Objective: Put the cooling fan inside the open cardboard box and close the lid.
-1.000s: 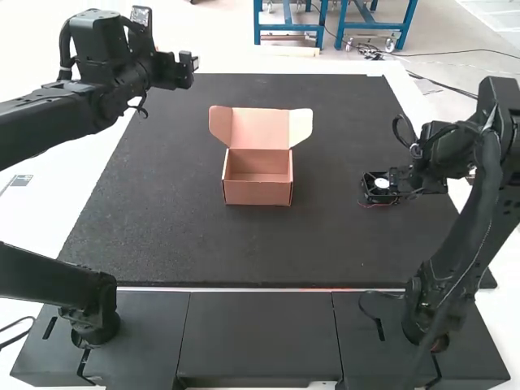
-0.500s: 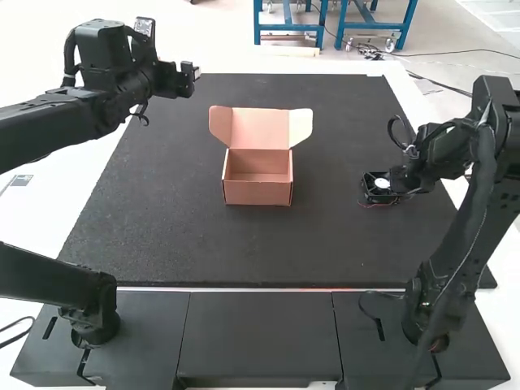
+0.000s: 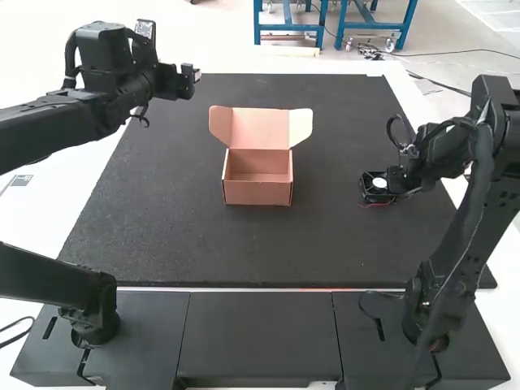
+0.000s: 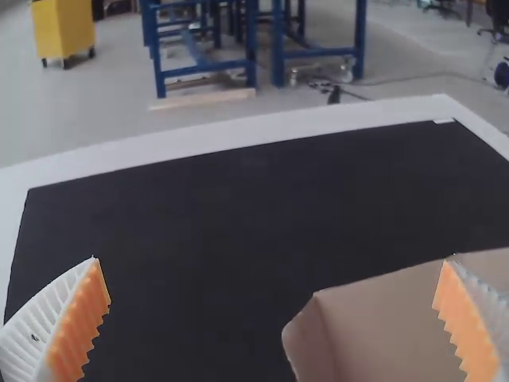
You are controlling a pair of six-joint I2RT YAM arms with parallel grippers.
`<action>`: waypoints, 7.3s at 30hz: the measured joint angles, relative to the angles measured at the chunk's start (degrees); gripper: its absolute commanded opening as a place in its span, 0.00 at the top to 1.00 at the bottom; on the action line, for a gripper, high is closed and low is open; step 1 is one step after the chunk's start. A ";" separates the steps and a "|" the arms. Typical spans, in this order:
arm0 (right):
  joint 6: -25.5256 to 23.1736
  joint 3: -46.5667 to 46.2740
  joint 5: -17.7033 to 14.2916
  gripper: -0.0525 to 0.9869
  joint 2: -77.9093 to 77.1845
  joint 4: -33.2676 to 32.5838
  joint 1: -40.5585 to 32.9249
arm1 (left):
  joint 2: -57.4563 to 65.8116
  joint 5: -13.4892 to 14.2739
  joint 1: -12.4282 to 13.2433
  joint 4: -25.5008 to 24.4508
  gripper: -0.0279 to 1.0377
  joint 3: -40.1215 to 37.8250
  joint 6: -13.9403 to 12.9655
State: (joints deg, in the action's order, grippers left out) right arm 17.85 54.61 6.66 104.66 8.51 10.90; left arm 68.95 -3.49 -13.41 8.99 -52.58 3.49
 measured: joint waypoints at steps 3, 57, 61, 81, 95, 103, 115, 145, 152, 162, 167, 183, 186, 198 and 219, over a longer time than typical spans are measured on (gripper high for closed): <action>0.33 0.46 0.68 0.96 -0.24 -1.40 0.22 | 0.00 0.00 0.00 0.00 0.07 0.52 0.00; -22.56 21.42 13.60 0.97 -9.44 -23.76 -39.17 | -4.15 -0.37 0.02 2.91 0.07 7.50 2.32; -23.65 23.58 11.45 0.97 -6.62 -21.90 -39.17 | -4.42 0.35 0.00 3.98 0.07 7.50 2.38; -25.16 23.85 6.82 0.97 0.79 -14.19 -39.17 | -4.42 3.10 1.79 5.03 0.07 9.01 2.75; -25.16 22.29 6.80 0.97 3.56 -9.62 -39.17 | -5.64 3.13 1.79 4.94 0.07 9.75 3.04; -25.16 22.29 6.80 0.96 5.92 -8.57 -39.17 | -6.75 3.13 1.79 4.48 0.07 11.23 3.04; -25.33 22.29 6.43 0.61 6.67 -7.72 -39.19 | -6.75 3.06 2.60 4.26 0.07 11.26 3.04; -20.79 33.90 0.85 0.35 -5.44 -18.16 -31.63 | -3.43 -7.08 2.80 7.23 0.07 14.97 4.96; -19.15 31.69 -0.33 0.35 -1.46 -13.46 -29.53 | -2.14 -7.26 5.97 8.83 0.07 14.99 5.44; -18.58 34.56 -0.52 0.35 6.16 -12.41 -29.51 | -2.14 -9.33 10.40 8.98 0.07 15.02 5.64; -18.21 35.34 -0.52 0.49 6.36 -11.76 -29.51 | -2.14 -10.29 11.06 9.03 0.07 14.99 5.64; -18.21 35.71 0.92 0.90 6.36 -12.20 -29.53 | -1.38 -10.93 11.04 10.86 0.07 15.69 5.68; -18.21 35.71 1.03 0.90 6.36 -12.22 -29.51 | -0.04 -10.93 11.04 10.99 0.07 15.65 5.81; -18.21 36.09 1.49 0.90 6.34 -13.09 -29.53 | 8.74 -10.93 5.20 12.11 0.07 8.68 7.54; -18.23 36.09 2.64 0.90 6.01 -13.51 -29.57 | 30.45 -11.93 1.84 12.22 0.11 -6.93 8.85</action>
State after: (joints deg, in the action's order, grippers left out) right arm -0.38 90.70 9.30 110.67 -4.99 -18.68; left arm 99.39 -15.42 -11.57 21.21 -59.51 12.34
